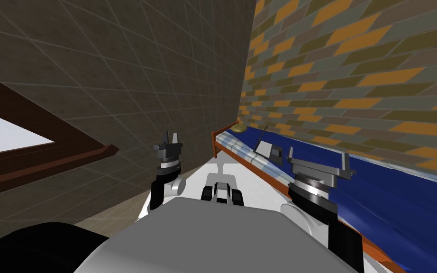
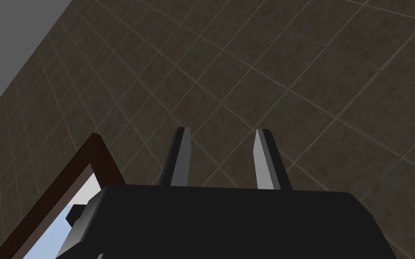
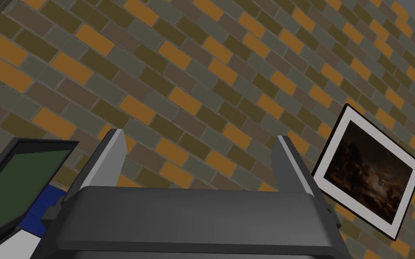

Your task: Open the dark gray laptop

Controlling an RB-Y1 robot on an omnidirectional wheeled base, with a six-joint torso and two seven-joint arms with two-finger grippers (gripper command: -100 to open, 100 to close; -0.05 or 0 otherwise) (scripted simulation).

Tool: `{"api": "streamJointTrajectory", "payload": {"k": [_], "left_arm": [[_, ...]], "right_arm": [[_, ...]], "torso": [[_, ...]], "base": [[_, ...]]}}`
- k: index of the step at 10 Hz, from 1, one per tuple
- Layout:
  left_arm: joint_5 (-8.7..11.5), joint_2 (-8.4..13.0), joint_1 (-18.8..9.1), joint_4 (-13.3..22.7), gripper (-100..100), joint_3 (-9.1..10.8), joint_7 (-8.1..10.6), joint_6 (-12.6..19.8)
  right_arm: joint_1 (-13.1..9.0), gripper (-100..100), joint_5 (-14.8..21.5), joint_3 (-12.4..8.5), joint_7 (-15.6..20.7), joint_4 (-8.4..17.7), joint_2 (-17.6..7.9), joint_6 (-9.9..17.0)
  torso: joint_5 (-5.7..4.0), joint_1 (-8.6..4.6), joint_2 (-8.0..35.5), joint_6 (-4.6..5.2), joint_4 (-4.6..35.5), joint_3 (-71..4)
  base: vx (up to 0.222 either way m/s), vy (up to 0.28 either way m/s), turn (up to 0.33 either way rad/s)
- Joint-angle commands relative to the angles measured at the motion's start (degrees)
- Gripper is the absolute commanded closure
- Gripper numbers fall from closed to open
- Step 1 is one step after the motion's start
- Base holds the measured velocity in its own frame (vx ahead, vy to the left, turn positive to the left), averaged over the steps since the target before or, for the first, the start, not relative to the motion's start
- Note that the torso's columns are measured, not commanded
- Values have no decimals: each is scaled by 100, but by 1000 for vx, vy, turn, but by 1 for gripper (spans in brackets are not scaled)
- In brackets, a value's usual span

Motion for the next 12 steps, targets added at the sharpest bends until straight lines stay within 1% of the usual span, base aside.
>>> {"api": "streamJointTrajectory", "payload": {"k": [1, 2, 3, 4, 5, 6, 7, 8, 9, 10, 11, 12], "left_arm": [[0, 0, 0, 0, 0, 0, 0, 0], [0, 0, 0, 0, 0, 0, 0, 0], [0, 0, 1, 0, 0, 0, 0, 0], [0, 0, 1, 0, 0, 1, 0, 0], [0, 0, 0, 0, 0, 0, 0, 0], [0, 0, 1, 0, 0, 1, 0, 0], [0, 0, 0, 0, 0, 0, 0, 0], [0, 0, 1, 0, 0, 1, 0, 0], [0, 0, 0, 0, 0, 0, 0, 0], [0, 0, 1, 0, 0, 1, 0, 0], [0, 0, 1, 0, 0, 1, 0, 0], [0, 0, 0, 0, 0, 0, 0, 0]], "right_arm": [[107, -100, -455, -82, -238, -66, 3, -240], [107, -100, -620, -82, -238, -66, 3, -240], [107, -100, -693, -82, -238, -66, 3, -240], [161, -100, -917, -139, -385, -103, 8, -387], [161, -100, -1074, -139, -385, -103, 8, -387], [208, -100, -1257, -194, -529, -140, 14, -534], [208, -100, -1418, -194, -529, -140, 14, -534], [247, -100, -1597, -245, -670, -175, 22, -682], [247, -100, -1790, -245, -670, -175, 22, -682], [247, -100, -1845, -245, -670, -175, 22, -682], [278, -100, -2081, -293, -807, -209, 30, -828], [278, -100, -2227, -293, -807, -209, 30, -828]], "torso": [[0, -1, 4, 4, 1, 2], [0, 0, 1, -1, 1, 1], [0, -2, 2, 5, 0, 1], [-1, -4, 6, 4, 2, 4], [-1, -2, 1, -3, 1, 1], [-1, -3, -1, 4, -1, -1], [0, -1, -4, 0, -1, -3], [0, -2, -1, 4, -1, -1], [0, 1, -1, -1, 0, -1], [0, -2, 2, 4, 0, 1], [0, 0, 8, 4, 2, 5], [0, 1, 3, -2, 1, 2]], "base": [[39, 5, 255], [35, -1, 115], [16, -4, -24], [27, -7, 233], [33, -12, 134], [41, -8, 218], [35, -12, 132], [42, -8, 251], [34, -14, 125], [13, -8, -27], [24, -6, 229], [25, -13, 154]]}}
